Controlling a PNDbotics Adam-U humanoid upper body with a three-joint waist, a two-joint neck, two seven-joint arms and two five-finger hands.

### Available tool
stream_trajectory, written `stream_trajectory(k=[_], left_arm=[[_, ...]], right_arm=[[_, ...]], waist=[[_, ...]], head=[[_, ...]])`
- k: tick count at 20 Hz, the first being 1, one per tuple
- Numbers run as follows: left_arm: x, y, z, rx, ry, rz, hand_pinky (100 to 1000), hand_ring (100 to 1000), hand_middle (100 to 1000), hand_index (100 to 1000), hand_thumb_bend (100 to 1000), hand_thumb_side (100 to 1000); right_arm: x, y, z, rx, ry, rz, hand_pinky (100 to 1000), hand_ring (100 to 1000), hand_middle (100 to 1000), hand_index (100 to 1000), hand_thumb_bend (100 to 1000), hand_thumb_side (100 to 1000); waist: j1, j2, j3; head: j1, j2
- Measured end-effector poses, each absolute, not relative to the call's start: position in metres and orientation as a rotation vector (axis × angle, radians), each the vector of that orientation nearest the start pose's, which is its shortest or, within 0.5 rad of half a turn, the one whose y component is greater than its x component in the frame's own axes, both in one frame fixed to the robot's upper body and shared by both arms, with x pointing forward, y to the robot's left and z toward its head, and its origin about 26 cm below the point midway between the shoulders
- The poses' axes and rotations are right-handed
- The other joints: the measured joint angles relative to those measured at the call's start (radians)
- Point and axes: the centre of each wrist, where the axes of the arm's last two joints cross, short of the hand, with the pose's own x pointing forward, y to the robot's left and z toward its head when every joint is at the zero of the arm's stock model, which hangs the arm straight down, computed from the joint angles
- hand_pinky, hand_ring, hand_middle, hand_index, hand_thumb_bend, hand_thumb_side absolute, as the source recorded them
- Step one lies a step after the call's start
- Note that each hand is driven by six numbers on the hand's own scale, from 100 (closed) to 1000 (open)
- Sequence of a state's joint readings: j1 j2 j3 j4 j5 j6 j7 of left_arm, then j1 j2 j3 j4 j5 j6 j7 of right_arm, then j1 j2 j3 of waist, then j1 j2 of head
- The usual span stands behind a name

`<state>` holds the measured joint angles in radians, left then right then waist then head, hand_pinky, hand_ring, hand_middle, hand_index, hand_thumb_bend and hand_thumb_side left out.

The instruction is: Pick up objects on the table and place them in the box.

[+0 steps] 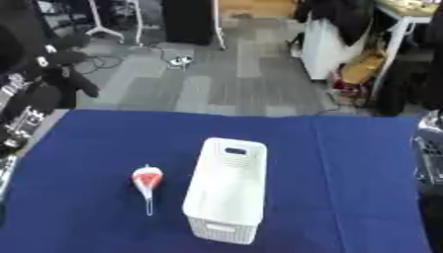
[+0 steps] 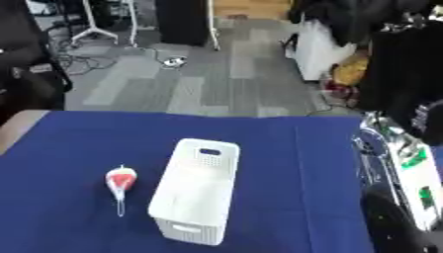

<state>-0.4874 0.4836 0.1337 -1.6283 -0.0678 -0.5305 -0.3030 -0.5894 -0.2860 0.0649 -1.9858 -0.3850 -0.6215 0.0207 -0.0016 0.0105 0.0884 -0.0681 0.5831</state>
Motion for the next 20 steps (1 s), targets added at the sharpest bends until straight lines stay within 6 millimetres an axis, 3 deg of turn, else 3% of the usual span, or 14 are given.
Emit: stream_trajectory(k=[6,11,16,17,20], left_arm=[[0.366,0.345,0.207,-0.770,3.241,1.353,694,619,835,867,139,824],[0.369,0.347,0.209,-0.873,3.117,1.419,759,664,858,898,141,829],[0.385,0.363,0.235,-0.852,2.798,1.637,830,700,854,892,235,785],[0.387,0.366,0.241,-0.842,2.741,1.677,856,702,829,868,297,755],[0.392,0.364,0.264,-0.815,2.581,1.769,893,719,828,869,316,761]], right_arm=[[0.314,-0.207,0.273,-0.642,3.091,-0.194,267,419,426,621,100,1000],[0.315,-0.210,0.274,-0.624,3.090,-0.193,270,419,415,599,100,1000],[0.315,-0.211,0.274,-0.601,3.087,-0.213,269,417,413,599,100,1000],[0.315,-0.211,0.274,-0.601,3.087,-0.217,268,416,412,599,100,1000],[0.315,-0.210,0.274,-0.602,3.088,-0.227,269,416,415,605,100,1000]], waist=[[0.000,0.000,0.002],[-0.004,0.000,0.002],[0.009,-0.003,-0.012],[0.013,-0.003,-0.013],[0.019,-0.003,-0.021]], head=[[-0.004,0.000],[-0.023,-0.001],[-0.029,-0.001],[-0.029,-0.001],[-0.029,-0.001]])
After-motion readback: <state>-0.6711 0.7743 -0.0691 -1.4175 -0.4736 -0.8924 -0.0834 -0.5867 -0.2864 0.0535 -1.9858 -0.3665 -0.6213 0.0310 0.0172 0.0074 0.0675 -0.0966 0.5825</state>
